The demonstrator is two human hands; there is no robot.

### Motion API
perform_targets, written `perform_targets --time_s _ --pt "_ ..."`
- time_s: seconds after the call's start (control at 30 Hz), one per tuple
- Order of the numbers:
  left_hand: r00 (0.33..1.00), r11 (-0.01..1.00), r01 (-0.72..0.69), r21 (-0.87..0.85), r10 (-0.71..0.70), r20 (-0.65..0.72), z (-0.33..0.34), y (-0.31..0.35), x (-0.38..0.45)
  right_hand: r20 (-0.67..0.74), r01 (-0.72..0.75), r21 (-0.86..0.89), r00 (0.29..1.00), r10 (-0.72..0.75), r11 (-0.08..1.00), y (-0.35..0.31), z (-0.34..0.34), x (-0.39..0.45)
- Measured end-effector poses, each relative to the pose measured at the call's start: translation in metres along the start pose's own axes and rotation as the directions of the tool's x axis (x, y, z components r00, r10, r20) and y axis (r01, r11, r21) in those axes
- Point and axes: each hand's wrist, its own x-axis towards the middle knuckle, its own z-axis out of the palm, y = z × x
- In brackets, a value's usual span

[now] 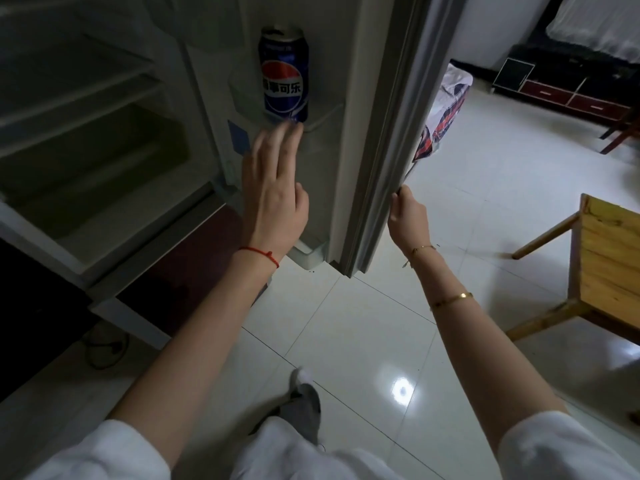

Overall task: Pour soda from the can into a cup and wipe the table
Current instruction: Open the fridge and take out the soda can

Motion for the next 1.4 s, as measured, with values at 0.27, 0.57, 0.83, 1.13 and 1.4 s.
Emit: perform_targets --time_s 0.27,0.57,0.83,1.13,1.4 --pt "0.999 0.999 -0.017 0.039 0.015 0.049 0.042 0.019 0.023 -0.001 -0.032 0.037 0.999 0.033 0.999 0.026 -0.007 0.052" --pt "0.998 0.997 -0.06 0.055 0.059 0.017 0.098 0.042 0.064 0.02 -0.019 0.045 1.0 0.018 0.999 0.06 -0.022 0.132" --pt "0.998 0.996 -0.056 0.069 0.054 0.023 0.141 0.057 0.1 0.051 -0.062 0.083 0.997 0.058 0.995 0.082 -0.019 0.203" --pt "1.0 0.997 -0.011 0.076 0.01 0.018 0.176 0.073 0.13 0.083 -0.049 0.136 0.996 0.038 0.989 0.096 -0.017 0.267" --pt "0.994 0.984 0.107 0.139 -0.105 -0.021 0.21 0.095 0.158 0.183 0.01 0.201 0.982 -0.047 0.98 0.108 -0.019 0.315"
